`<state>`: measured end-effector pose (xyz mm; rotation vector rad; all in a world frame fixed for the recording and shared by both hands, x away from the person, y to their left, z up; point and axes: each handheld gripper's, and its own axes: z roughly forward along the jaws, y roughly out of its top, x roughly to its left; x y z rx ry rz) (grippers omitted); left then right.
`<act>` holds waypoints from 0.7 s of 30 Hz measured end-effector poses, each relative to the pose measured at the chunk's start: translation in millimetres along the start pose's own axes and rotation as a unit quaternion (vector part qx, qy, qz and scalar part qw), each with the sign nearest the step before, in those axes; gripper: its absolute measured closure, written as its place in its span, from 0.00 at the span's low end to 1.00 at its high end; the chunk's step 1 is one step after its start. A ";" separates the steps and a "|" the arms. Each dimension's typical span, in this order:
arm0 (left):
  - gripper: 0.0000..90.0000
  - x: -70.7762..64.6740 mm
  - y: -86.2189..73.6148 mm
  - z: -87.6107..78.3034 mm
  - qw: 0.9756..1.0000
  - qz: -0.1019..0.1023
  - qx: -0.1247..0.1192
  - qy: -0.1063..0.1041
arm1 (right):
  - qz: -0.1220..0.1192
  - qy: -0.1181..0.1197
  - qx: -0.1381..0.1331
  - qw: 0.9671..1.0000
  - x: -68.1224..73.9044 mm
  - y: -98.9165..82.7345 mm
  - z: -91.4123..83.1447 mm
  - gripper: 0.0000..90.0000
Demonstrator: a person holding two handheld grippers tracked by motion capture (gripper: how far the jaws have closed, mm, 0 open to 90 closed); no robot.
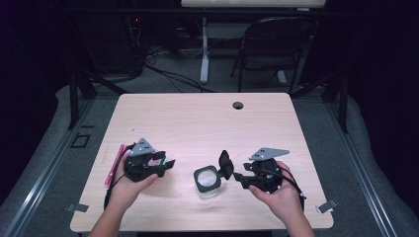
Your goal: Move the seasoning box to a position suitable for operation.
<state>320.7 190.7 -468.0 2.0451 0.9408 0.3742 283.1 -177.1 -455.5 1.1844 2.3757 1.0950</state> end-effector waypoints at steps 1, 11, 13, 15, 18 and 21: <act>0.53 6.5 -1.9 -5.4 1.000 -0.010 -0.004 0.010 | -0.001 -0.002 -0.005 1.000 -1.5 0.6 -0.4 0.53; 0.54 25.6 -16.7 -21.8 0.999 -0.038 0.010 0.036 | 0.032 -0.001 -0.017 0.999 -7.7 10.7 -9.1 0.53; 0.52 22.0 -17.9 -18.7 0.999 -0.032 0.021 0.035 | 0.031 0.000 -0.019 0.999 -8.2 12.3 -10.5 0.53; 0.49 16.9 -20.3 -13.1 0.999 -0.027 0.027 0.034 | 0.033 -0.003 -0.023 0.999 -8.2 13.1 -10.7 0.52; 0.41 10.9 -24.4 -6.6 0.999 -0.027 0.031 0.024 | 0.029 -0.004 -0.024 0.999 -9.3 15.7 -11.4 0.52; 0.33 2.5 -29.0 1.4 0.999 -0.019 0.037 0.019 | 0.026 -0.002 -0.028 0.999 -9.8 19.6 -12.2 0.52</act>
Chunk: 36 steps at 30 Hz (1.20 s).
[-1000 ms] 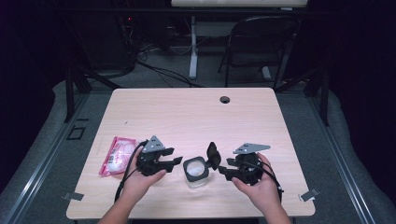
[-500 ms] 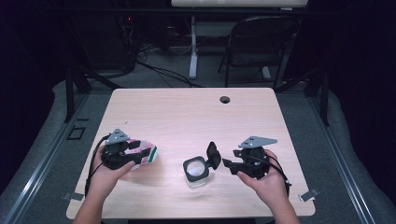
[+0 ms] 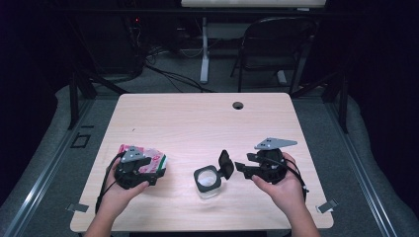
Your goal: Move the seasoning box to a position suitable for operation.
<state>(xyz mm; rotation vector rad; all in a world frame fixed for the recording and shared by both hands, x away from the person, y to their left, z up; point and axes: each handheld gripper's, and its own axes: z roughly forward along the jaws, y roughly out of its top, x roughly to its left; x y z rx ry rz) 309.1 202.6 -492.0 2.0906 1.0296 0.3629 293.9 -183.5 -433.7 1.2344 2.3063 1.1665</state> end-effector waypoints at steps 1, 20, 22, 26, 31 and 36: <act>0.31 0.0 0.0 0.0 1.000 0.000 0.000 0.000 | 0.002 0.001 -0.001 1.000 0.1 0.6 0.3 0.52; 0.33 7.8 -31.8 33.7 0.993 0.043 0.042 0.100 | -0.001 0.006 -0.002 1.000 0.5 4.4 7.0 0.52; 0.34 10.6 -34.6 36.4 0.992 0.043 0.047 0.109 | 0.000 0.008 0.001 1.000 0.6 3.9 7.7 0.52; 0.36 15.9 -38.0 38.7 0.991 0.038 0.055 0.117 | 0.000 0.008 0.002 1.000 1.1 2.9 9.8 0.51; 0.37 23.3 -41.7 38.4 0.991 0.032 0.053 0.122 | 0.000 0.007 0.001 1.000 1.2 2.9 9.6 0.51; 0.44 29.7 -45.3 36.8 0.990 0.027 0.052 0.129 | -0.003 0.008 -0.005 1.000 2.8 3.8 7.4 0.51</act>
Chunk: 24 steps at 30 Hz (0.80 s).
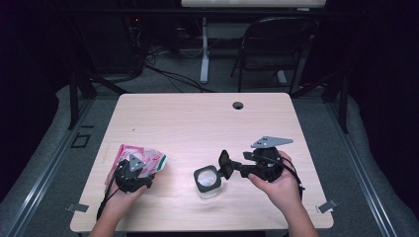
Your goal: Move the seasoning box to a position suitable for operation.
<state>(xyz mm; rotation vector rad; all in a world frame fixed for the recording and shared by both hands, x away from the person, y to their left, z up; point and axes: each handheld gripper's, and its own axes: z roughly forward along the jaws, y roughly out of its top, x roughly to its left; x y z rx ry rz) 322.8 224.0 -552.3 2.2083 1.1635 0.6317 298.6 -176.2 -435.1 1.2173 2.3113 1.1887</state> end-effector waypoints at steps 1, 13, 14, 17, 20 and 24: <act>0.44 0.9 -0.6 0.3 1.000 0.001 -0.001 0.001 | 0.000 0.000 0.000 1.000 0.0 0.0 0.0 0.51; 0.66 18.1 -10.2 7.9 1.000 -0.018 0.012 0.009 | 0.000 0.000 -0.004 1.000 0.9 0.3 -0.7 0.51; 0.67 18.1 -10.2 7.9 1.000 -0.018 0.012 0.009 | 0.000 0.000 -0.004 1.000 0.9 0.3 -0.7 0.51; 0.71 21.1 -11.6 9.4 1.000 -0.017 0.015 0.008 | -0.002 0.001 -0.002 1.000 0.9 0.2 -0.4 0.51; 0.77 24.9 -12.0 10.4 1.000 -0.022 0.018 0.004 | 0.001 0.000 -0.003 1.000 2.1 -0.5 0.4 0.51; 0.82 27.5 -12.0 11.3 0.999 -0.032 0.018 -0.001 | 0.000 0.001 0.000 1.000 1.0 -1.4 0.2 0.51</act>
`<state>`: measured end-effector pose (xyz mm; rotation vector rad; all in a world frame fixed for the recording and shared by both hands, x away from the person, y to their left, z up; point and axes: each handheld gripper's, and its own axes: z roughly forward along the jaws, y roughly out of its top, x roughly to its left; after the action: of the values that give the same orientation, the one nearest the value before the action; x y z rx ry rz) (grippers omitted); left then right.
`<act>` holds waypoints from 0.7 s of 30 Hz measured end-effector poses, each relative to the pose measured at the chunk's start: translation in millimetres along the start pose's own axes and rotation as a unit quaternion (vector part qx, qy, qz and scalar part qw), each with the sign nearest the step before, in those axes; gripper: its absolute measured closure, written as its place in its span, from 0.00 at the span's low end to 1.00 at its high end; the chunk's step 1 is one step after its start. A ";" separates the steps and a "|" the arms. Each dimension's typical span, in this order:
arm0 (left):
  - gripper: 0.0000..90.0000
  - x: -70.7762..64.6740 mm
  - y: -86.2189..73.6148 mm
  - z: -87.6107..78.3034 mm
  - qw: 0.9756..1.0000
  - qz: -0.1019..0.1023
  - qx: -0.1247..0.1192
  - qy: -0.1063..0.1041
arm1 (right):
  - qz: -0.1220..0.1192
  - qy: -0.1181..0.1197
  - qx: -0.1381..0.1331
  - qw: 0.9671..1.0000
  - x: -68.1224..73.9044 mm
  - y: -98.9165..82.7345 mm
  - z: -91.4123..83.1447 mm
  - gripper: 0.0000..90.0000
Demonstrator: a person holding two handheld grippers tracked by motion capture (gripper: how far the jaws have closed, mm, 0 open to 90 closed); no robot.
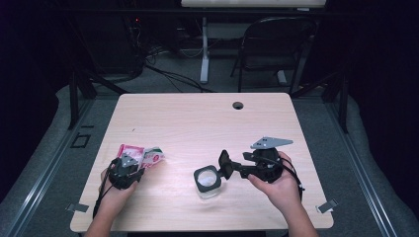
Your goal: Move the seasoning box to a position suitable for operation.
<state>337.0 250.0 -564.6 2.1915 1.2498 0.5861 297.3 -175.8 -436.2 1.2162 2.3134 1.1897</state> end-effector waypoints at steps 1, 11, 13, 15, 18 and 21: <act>0.84 0.6 0.3 -0.1 1.000 0.004 0.002 0.002 | 0.001 0.000 -0.001 1.000 -0.1 -0.2 0.1 0.51; 0.94 6.8 3.2 -1.9 1.000 -0.015 0.011 -0.009 | 0.008 0.000 -0.001 1.000 -1.2 -2.4 0.2 0.51; 0.95 7.2 3.9 -2.7 1.000 -0.018 0.012 -0.007 | 0.008 0.000 -0.001 1.000 -1.3 -2.6 0.0 0.51; 0.97 8.2 5.8 -5.3 1.000 -0.017 0.017 -0.006 | 0.009 0.000 -0.001 1.000 -1.4 -2.9 -0.4 0.51; 0.98 8.0 8.2 -8.7 1.000 -0.014 0.018 -0.002 | 0.010 -0.002 0.001 1.000 -2.3 -3.3 -1.0 0.51; 1.00 8.4 9.5 -11.3 1.000 -0.011 0.025 0.000 | 0.011 -0.002 -0.001 1.000 -2.8 -3.6 -1.4 0.51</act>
<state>340.2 256.1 -549.1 2.2146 1.3000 0.5516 296.2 -179.8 -438.4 1.2464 2.3000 1.1959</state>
